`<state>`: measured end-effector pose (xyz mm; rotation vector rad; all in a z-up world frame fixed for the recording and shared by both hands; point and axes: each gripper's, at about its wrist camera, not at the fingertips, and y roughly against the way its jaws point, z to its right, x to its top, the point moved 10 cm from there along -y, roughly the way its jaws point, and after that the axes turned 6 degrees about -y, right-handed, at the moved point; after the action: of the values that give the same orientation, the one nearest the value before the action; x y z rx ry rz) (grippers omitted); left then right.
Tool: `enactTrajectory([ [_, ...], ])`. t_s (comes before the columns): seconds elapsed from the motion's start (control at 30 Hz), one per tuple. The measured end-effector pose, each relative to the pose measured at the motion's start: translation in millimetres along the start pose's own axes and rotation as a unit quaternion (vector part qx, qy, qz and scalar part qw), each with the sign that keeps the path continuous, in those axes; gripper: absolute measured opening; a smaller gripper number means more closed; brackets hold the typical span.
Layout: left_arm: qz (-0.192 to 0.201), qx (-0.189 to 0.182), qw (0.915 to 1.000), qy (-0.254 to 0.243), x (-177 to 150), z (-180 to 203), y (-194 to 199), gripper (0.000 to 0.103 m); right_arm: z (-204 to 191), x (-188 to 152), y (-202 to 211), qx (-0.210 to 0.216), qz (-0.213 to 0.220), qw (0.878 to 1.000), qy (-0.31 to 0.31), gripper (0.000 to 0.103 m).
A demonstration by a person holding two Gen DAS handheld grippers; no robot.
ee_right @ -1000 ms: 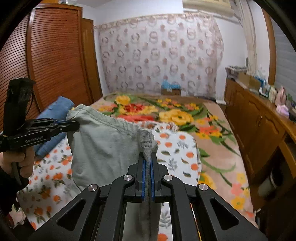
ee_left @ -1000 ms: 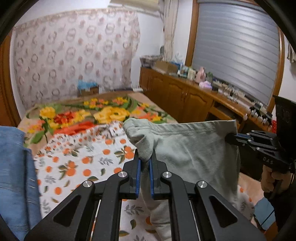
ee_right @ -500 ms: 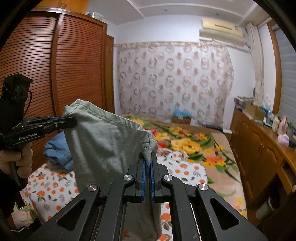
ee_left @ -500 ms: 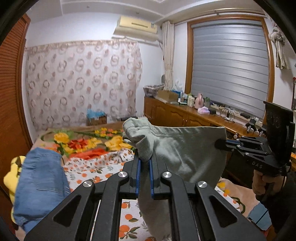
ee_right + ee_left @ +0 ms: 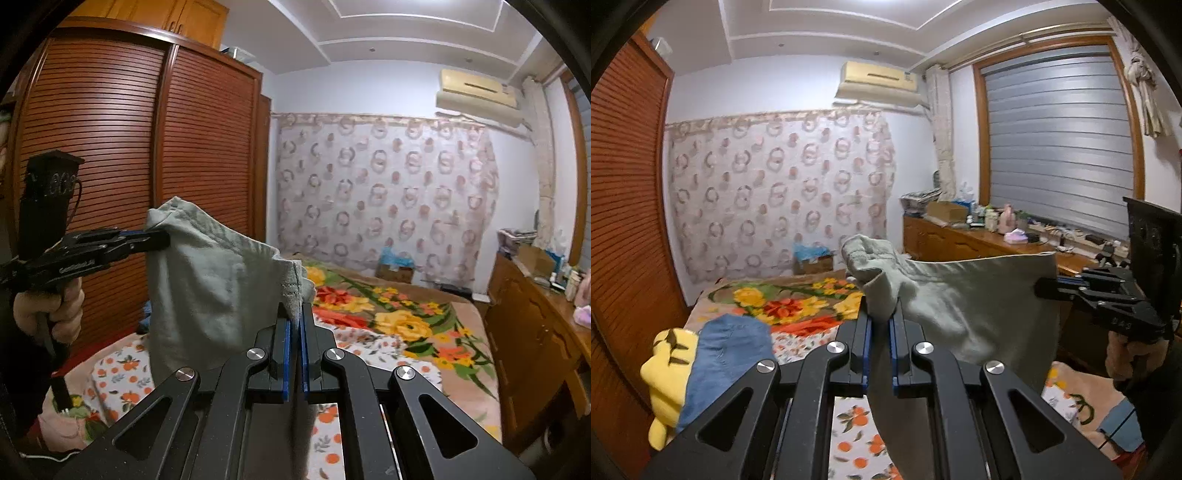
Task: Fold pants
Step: 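Grasp the shorts' corner with the left tool while the right tool holds another corner, lifting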
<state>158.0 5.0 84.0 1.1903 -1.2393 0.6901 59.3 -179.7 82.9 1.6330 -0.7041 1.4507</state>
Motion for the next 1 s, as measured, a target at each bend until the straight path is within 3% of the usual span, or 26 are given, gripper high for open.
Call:
enactTrajectory([
  [0.13,-0.04,0.008,0.9991,0.01,-35.8,-17.4,-29.3,0.009,14.7,-25.8,-33.3,0.01,-0.033,0.999,-0.012,0.004],
  [0.37,-0.117,0.038,0.9922,0.02,-110.9,-46.2,-121.7,0.009,63.2,-92.7,-132.6,0.002,-0.12,0.992,-0.038,0.004],
  [0.7,-0.158,0.044,0.9863,0.021,-134.3,-47.6,-178.1,0.009,138.2,-129.1,-215.5,-0.026,-0.175,0.982,-0.06,0.004],
  [1.0,-0.183,0.041,0.982,0.024,-147.6,-46.8,-198.1,0.009,128.2,-127.9,-253.3,-0.025,-0.196,0.978,-0.064,0.004],
])
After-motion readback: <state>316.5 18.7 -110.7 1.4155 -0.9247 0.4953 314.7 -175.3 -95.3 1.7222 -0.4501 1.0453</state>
